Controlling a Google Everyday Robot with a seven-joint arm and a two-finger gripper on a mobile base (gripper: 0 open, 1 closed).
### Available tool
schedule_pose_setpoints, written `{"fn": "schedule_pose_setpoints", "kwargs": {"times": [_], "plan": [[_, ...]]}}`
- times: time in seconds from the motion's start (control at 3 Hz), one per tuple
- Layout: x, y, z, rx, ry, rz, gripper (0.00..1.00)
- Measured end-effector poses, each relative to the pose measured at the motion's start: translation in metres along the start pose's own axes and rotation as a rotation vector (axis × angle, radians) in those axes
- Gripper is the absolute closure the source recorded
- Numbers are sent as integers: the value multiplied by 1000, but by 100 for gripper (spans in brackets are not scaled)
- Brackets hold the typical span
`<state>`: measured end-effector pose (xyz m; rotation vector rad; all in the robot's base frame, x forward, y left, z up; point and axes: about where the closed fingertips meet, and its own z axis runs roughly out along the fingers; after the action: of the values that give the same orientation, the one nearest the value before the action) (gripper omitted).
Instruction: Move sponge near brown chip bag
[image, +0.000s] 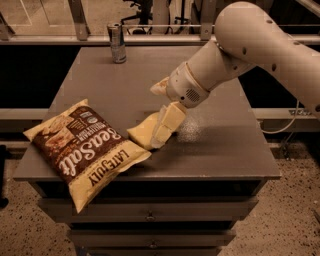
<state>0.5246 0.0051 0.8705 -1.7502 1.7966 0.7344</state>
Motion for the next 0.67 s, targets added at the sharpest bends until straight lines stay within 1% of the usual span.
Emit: {"fn": "schedule_pose_setpoints", "kwargs": {"times": [0.33, 0.67], "plan": [[5, -3, -7, 25, 5, 13, 0], [26, -19, -43, 146, 14, 22, 0]]}}
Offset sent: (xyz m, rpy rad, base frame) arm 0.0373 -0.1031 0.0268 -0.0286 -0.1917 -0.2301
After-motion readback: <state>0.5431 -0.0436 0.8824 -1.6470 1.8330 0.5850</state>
